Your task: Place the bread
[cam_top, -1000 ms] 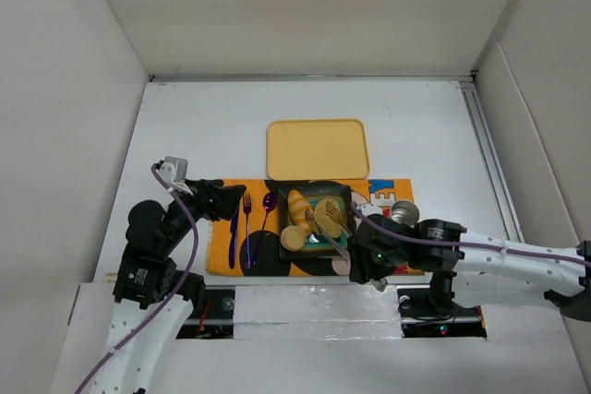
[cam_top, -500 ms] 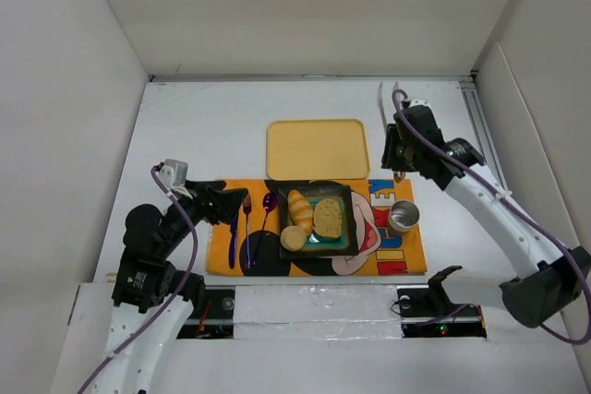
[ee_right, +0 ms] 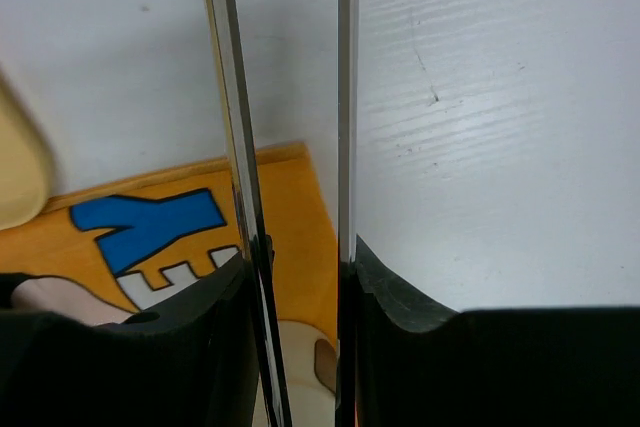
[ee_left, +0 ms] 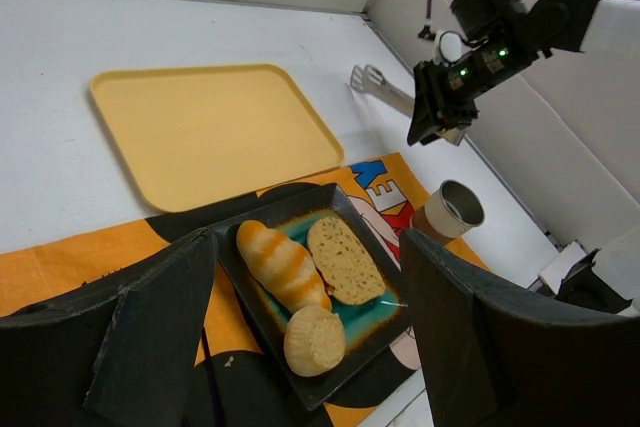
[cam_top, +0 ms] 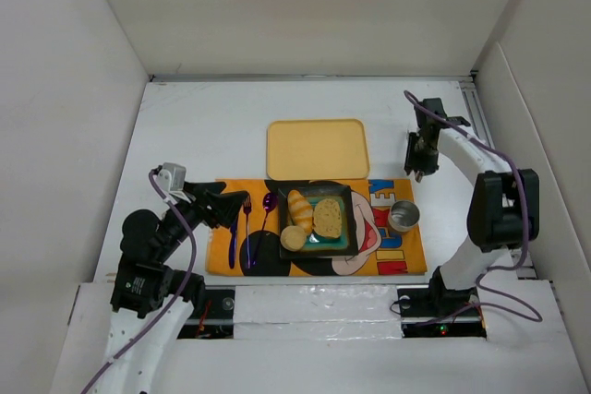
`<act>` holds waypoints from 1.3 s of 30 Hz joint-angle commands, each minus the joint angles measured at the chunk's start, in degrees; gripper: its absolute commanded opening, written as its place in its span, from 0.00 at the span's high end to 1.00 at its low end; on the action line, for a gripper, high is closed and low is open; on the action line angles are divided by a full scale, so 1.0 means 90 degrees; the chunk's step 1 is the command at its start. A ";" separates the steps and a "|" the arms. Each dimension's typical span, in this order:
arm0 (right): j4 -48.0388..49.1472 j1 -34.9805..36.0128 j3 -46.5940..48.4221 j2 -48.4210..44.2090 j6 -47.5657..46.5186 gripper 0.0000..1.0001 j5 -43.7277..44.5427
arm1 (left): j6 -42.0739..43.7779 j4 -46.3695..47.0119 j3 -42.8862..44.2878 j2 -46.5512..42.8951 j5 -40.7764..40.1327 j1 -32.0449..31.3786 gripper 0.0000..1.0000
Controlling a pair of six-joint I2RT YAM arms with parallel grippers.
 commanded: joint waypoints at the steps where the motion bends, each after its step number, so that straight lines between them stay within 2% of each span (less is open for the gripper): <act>1: 0.0180 -0.0186 0.0416 0.0176 -0.0182 0.61 -0.0524 | 0.0073 0.0253 0.0204 -0.0168 0.0033 0.0008 0.31; 12: -0.0240 -0.0440 0.0612 0.0606 -0.0514 0.58 0.0638 | 0.0054 0.0243 0.0214 -0.0412 -0.0016 0.0008 0.31; 15: -0.0104 -0.0567 0.0514 0.0645 -0.0592 0.48 0.0853 | 0.0054 0.0234 0.0214 -0.0432 -0.0035 0.0008 0.31; 18: -0.0152 -0.0567 0.0612 0.0724 -0.0583 0.48 0.0970 | 0.0054 0.0224 0.0224 -0.0432 -0.0055 0.0008 0.31; 25: -0.0113 -0.0567 0.0768 0.0988 -0.0554 0.37 0.1468 | 0.0044 0.0224 0.0204 -0.0413 -0.0065 0.0008 0.31; 29: -0.0123 -0.0567 0.0934 0.0920 -0.0534 0.25 0.1410 | 0.0034 0.0224 0.0204 -0.0403 -0.0055 0.0008 0.31; 33: -0.0094 -0.0567 0.1099 0.0734 -0.0495 0.05 0.1351 | 0.0034 0.0204 0.0204 -0.0383 -0.0065 0.0008 0.30; 37: -0.0065 -0.0470 0.1334 0.0432 -0.0320 0.04 0.1370 | 0.0024 0.0204 0.0204 -0.0374 -0.0104 0.0008 0.30; 39: 0.0247 -0.0353 0.1403 -0.0160 -0.0115 0.05 0.1206 | 0.0024 0.0195 0.0214 -0.0325 -0.0104 0.0008 0.28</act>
